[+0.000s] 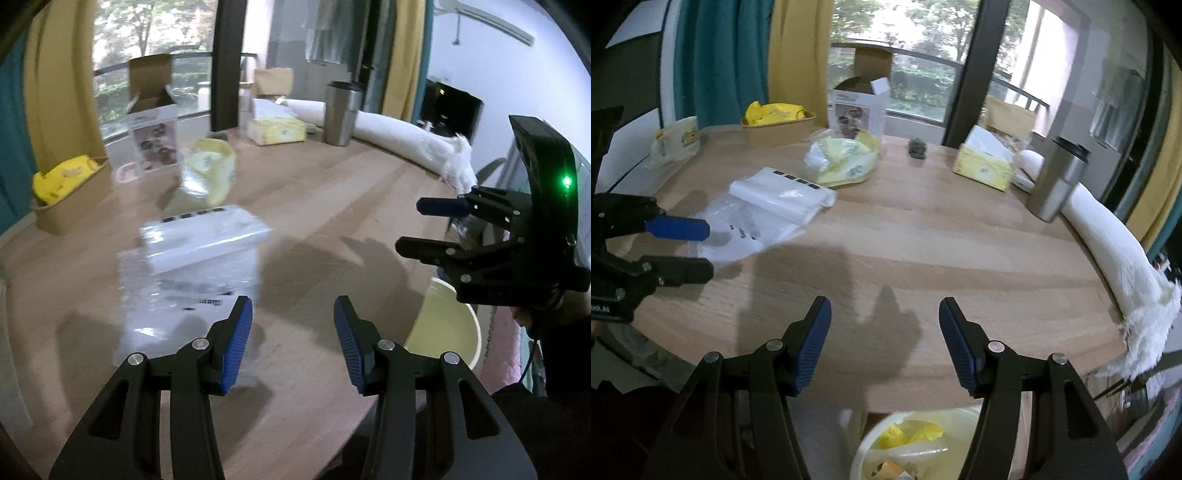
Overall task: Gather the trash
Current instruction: 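Move both grippers back over the table toward the plastic bags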
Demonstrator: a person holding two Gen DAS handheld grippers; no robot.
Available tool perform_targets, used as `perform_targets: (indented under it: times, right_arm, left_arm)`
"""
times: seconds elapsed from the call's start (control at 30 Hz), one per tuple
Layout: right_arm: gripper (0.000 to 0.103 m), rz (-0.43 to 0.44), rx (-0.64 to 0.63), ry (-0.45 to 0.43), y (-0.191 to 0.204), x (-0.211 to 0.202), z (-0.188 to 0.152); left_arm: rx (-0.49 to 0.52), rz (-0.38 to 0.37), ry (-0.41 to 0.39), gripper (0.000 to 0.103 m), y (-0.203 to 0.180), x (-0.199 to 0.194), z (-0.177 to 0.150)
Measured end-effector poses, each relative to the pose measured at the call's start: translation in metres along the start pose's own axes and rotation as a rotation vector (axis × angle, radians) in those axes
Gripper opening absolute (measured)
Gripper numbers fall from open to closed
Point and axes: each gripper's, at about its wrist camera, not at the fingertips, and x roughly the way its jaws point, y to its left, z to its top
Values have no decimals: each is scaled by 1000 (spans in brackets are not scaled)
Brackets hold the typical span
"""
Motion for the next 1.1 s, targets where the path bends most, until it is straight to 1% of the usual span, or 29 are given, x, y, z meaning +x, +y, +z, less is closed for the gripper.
perform_targets:
  times: [0.23,0.43,0.7,0.8,1.1]
  right_arm:
    - [61,33,-49,3,21,15,23]
    - [61,61,-89,13,40,31,41]
    - [61,96,-156,18,65,55,63]
    - [61,125,-178,16,75,64,71]
    - [61,184,-297,27,111,91,90]
  left_arm:
    - [-87,67,-19,49,41,-10,-2]
    - [-154,108,-27,49,75,-17,-7]
    - [-206,142,-36,49,105,-24,-8]
    - [-232,151,-34,49,116,-25,-10]
    - [-302,180,-18,49,146,-21,-11]
